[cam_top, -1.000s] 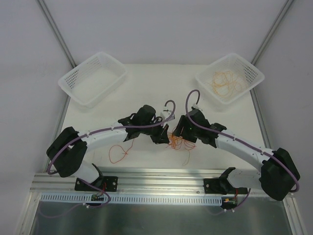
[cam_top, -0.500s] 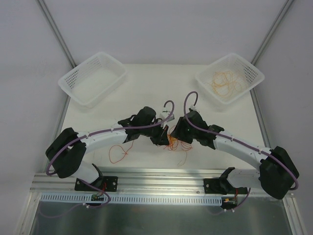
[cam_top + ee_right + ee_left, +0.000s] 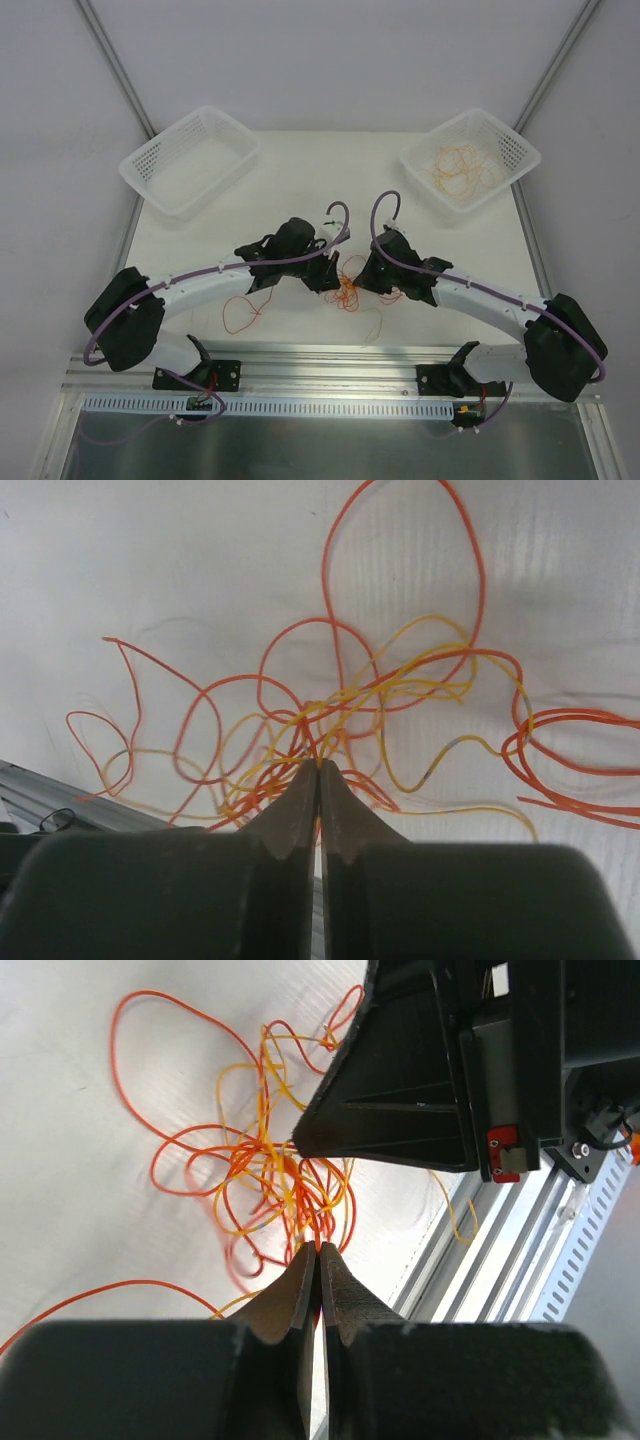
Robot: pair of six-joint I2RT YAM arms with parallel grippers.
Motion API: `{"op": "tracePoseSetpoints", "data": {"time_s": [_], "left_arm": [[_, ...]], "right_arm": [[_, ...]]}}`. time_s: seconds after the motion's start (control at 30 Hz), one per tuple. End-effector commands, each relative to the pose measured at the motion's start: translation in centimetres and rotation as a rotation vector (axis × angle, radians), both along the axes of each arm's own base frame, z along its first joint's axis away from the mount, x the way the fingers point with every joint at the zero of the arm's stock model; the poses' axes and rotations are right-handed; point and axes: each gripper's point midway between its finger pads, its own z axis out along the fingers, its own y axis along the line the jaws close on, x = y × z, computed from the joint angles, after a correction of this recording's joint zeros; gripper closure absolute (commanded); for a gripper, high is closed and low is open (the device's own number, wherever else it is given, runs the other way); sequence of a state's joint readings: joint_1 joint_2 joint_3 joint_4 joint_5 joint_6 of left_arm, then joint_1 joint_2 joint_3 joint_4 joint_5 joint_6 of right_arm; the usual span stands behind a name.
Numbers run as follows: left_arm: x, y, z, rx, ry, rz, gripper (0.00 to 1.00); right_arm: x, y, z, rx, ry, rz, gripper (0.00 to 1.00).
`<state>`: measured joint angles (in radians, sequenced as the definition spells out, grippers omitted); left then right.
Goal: Untangle the cables
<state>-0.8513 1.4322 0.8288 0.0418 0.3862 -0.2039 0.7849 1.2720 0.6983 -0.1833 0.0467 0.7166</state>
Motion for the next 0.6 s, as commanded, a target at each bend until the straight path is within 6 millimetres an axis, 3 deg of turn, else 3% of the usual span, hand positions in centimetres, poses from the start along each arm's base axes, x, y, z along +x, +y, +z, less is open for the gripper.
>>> {"op": "tracePoseSetpoints", "data": {"time_s": [0.0, 0.07, 0.13, 0.4, 0.47, 0.5, 0.57], "left_arm": [[1.6, 1.2, 2.6, -0.009, -0.074, 0.114, 1.00], [2.7, 2.8, 2.9, 0.013, -0.072, 0.191, 1.00], [3.8, 4.5, 4.5, -0.007, -0.076, 0.266, 1.00], [5.1, 10.1, 12.7, -0.267, -0.079, 0.432, 1.00], [4.8, 10.7, 13.3, -0.269, -0.104, 0.417, 1.00], [4.4, 10.5, 14.1, -0.279, -0.111, 0.387, 1.00], [3.8, 10.2, 13.7, -0.270, -0.079, 0.356, 1.00]], "right_arm": [[0.1, -1.6, -1.2, -0.062, -0.003, -0.032, 0.99], [-0.2, -3.1, -2.1, -0.112, 0.012, -0.047, 0.99], [-0.3, -5.2, -2.8, -0.165, 0.026, -0.089, 1.00], [-0.1, -12.9, -3.3, -0.300, 0.072, -0.252, 0.99], [-0.3, -13.6, -2.8, -0.329, 0.076, -0.240, 0.99], [0.4, -12.9, -1.6, -0.311, 0.050, -0.210, 0.99], [0.8, -11.8, 0.1, -0.306, -0.006, -0.137, 0.97]]}}
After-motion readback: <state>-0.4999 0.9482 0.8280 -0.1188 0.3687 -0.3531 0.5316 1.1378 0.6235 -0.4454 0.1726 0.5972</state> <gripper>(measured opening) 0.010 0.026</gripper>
